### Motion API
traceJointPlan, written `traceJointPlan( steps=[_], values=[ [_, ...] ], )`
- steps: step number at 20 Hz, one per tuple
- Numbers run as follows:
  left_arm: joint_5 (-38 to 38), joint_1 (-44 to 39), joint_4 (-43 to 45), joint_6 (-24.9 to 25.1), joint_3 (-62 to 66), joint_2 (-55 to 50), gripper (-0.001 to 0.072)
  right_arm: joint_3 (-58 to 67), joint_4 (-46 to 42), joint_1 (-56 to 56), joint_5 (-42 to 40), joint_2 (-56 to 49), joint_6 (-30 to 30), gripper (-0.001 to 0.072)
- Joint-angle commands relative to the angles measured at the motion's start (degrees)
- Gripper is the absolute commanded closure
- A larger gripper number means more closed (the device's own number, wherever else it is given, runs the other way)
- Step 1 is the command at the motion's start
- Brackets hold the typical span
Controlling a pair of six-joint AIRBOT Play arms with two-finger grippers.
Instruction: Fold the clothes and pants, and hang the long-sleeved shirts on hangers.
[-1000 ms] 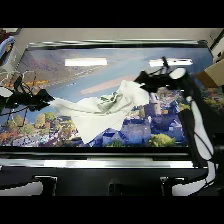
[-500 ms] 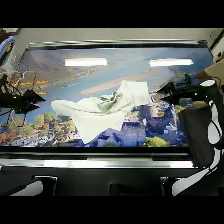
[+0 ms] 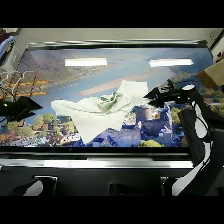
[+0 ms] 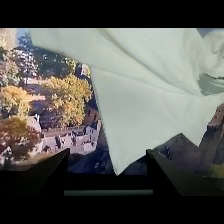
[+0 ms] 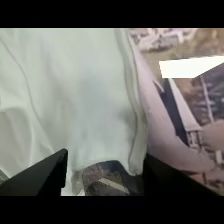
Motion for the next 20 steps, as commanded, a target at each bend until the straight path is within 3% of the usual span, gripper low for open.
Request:
traceJointPlan(
  steps=[1, 2, 3, 8, 14, 20],
  values=[
    [-1.4, 0.0, -1.8, -0.1, -8.7, 4.9, 0.0156, -0.1, -1.1, 2.2, -2.4, -0.9, 0.3, 0.0383],
    [-0.6, -0.1, -4.1, 0.0, -13.0, 6.0, 0.0156, -0.1, -1.0, 2.4, -2.4, -0.9, 0.3, 0.0491],
    [0.9, -0.5, -6.8, 0.2, -17.9, 6.7, 0.0156, -0.1, -0.9, 2.3, -2.3, -0.9, 0.3, 0.0674],
    [19.0, -12.5, -18.2, 2.1, -36.7, 5.9, 0.0157, -0.1, -1.2, 2.2, -0.7, 2.2, 0.4, 0.0678],
    [33.7, -29.9, -26.9, 2.1, -41.7, 0.0, 0.0157, -0.1, -1.4, 2.2, 1.8, 6.9, 0.6, 0.0678],
    [40.4, -32.7, -28.7, 2.3, -41.6, -7.0, 0.0157, -0.1, -1.4, 2.2, 4.8, 10.3, 0.6, 0.0678]
  ],
)
